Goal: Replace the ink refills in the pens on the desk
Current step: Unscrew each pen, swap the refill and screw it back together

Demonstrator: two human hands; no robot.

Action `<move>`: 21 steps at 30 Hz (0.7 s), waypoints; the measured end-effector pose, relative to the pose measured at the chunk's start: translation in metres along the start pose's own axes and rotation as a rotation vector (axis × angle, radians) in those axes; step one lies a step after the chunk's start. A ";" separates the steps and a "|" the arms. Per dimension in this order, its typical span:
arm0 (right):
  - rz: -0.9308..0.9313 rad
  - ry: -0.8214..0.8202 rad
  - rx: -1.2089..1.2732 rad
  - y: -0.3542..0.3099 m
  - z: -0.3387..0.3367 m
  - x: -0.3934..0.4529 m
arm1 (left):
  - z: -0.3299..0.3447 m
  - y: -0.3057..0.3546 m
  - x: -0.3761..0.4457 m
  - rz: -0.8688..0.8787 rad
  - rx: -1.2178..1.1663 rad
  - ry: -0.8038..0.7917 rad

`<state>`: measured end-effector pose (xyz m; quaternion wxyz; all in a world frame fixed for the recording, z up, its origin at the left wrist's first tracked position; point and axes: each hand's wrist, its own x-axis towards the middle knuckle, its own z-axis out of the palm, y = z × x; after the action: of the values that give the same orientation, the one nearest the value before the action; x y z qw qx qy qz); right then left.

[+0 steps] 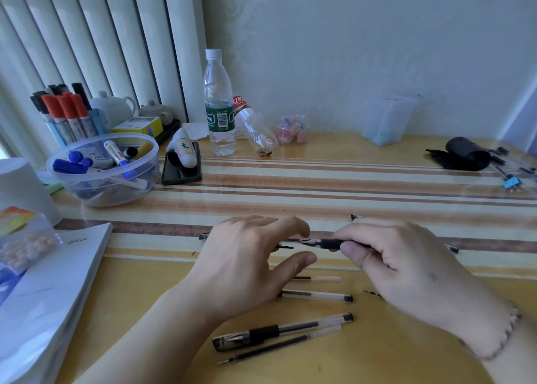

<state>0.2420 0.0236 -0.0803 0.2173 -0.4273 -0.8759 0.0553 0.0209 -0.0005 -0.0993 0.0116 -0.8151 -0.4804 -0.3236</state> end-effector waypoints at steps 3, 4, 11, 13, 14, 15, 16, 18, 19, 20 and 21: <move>-0.008 0.006 0.015 -0.003 0.003 0.000 | 0.001 0.001 0.002 0.038 -0.005 -0.026; -0.012 0.019 0.022 -0.003 0.003 0.000 | 0.001 0.001 0.002 0.040 -0.011 -0.038; -0.085 0.188 0.095 -0.008 0.005 0.001 | -0.001 0.002 0.002 0.026 -0.083 -0.084; -0.068 0.162 0.094 -0.007 0.003 0.001 | 0.000 0.001 0.003 0.020 -0.093 -0.071; -0.050 0.125 0.072 -0.005 0.002 0.001 | 0.000 0.001 0.002 0.014 -0.105 -0.065; -0.038 0.099 0.060 -0.002 0.002 0.001 | 0.000 -0.001 0.002 0.005 -0.119 -0.058; -0.024 0.092 0.053 0.001 0.002 0.001 | 0.000 -0.002 0.002 -0.004 -0.133 -0.048; -0.031 0.140 0.027 0.005 0.002 0.001 | 0.000 -0.005 0.001 -0.021 -0.161 -0.031; -0.038 0.176 0.011 0.005 0.002 0.002 | 0.000 -0.007 0.001 -0.028 -0.174 -0.026; -0.021 0.197 0.005 0.005 0.001 0.002 | 0.000 -0.007 0.001 -0.034 -0.182 -0.025; 0.008 0.203 0.016 0.005 0.001 0.002 | 0.000 -0.008 0.001 -0.038 -0.186 -0.026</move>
<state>0.2434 0.0284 -0.0821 0.3080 -0.4323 -0.8473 0.0196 0.0151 0.0045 -0.1008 -0.0764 -0.8075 -0.4637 -0.3565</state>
